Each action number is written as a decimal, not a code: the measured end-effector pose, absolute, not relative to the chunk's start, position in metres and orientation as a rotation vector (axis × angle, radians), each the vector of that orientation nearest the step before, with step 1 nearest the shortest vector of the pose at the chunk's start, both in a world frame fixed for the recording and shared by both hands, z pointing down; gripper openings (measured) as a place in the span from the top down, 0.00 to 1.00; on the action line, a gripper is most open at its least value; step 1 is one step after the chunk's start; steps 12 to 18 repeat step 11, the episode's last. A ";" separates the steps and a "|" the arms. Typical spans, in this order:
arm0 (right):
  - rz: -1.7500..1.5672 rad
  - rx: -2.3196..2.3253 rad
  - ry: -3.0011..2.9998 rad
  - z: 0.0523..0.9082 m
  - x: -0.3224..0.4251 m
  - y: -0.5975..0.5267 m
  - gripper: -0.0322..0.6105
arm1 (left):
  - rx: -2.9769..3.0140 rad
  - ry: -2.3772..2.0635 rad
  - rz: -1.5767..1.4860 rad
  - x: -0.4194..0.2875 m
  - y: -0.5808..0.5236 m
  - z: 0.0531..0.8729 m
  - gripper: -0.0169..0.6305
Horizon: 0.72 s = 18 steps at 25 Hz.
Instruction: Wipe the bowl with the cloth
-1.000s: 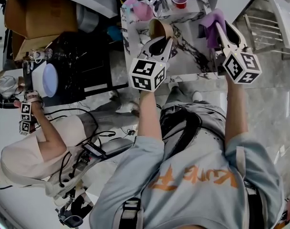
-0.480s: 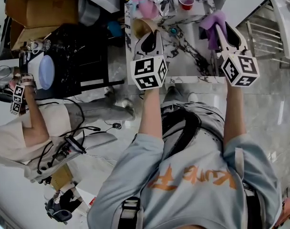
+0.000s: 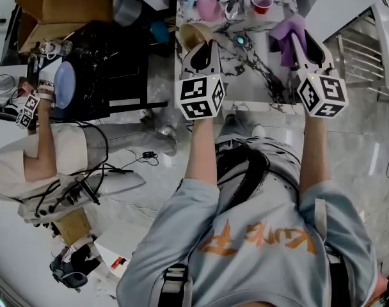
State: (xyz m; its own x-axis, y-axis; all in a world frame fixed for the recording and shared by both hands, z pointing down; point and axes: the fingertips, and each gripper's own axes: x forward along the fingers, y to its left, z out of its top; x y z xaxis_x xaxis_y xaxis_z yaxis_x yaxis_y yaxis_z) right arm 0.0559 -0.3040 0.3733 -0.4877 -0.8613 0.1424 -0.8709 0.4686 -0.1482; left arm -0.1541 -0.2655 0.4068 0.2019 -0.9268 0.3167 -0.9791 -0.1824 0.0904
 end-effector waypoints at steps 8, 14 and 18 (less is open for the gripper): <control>0.317 1.554 -2.650 0.379 0.048 -0.307 0.77 | 2.188 -1.800 0.259 -0.160 -0.265 0.409 0.92; 0.309 1.549 -2.652 0.380 0.043 -0.311 0.77 | 2.191 -1.789 0.255 -0.163 -0.268 0.410 0.92; 0.309 1.549 -2.652 0.380 0.043 -0.311 0.77 | 2.191 -1.789 0.255 -0.163 -0.268 0.410 0.92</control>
